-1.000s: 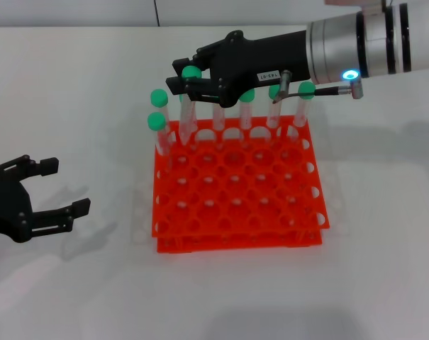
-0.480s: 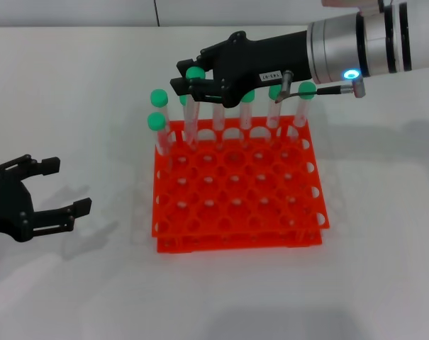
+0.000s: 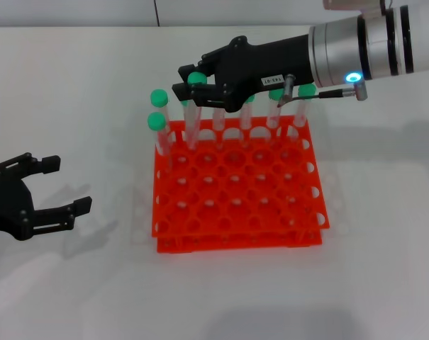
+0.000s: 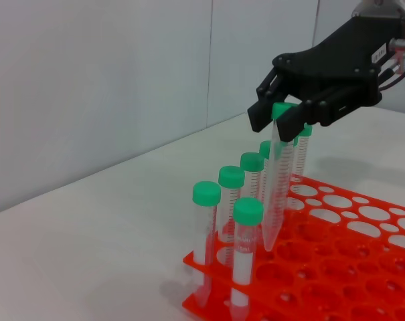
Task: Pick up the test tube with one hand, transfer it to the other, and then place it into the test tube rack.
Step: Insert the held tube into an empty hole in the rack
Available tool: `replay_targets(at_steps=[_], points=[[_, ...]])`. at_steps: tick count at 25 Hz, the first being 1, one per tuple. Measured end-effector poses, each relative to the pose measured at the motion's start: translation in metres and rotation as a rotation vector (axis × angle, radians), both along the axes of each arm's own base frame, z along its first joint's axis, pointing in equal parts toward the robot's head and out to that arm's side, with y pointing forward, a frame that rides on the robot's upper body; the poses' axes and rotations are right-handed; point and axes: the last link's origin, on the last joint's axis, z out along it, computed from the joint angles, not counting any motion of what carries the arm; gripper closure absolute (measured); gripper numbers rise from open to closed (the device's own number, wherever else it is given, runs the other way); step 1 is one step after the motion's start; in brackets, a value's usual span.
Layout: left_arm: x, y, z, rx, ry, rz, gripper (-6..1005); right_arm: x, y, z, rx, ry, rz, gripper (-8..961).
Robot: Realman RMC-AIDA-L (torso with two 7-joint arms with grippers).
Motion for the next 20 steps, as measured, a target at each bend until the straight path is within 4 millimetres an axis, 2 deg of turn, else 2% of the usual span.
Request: replay_targets(at_steps=[20], points=[[0.0008, 0.0012, 0.0000, 0.001, 0.001, -0.004, 109, 0.0006, 0.0011, -0.0078, 0.012, -0.038, 0.003, 693]])
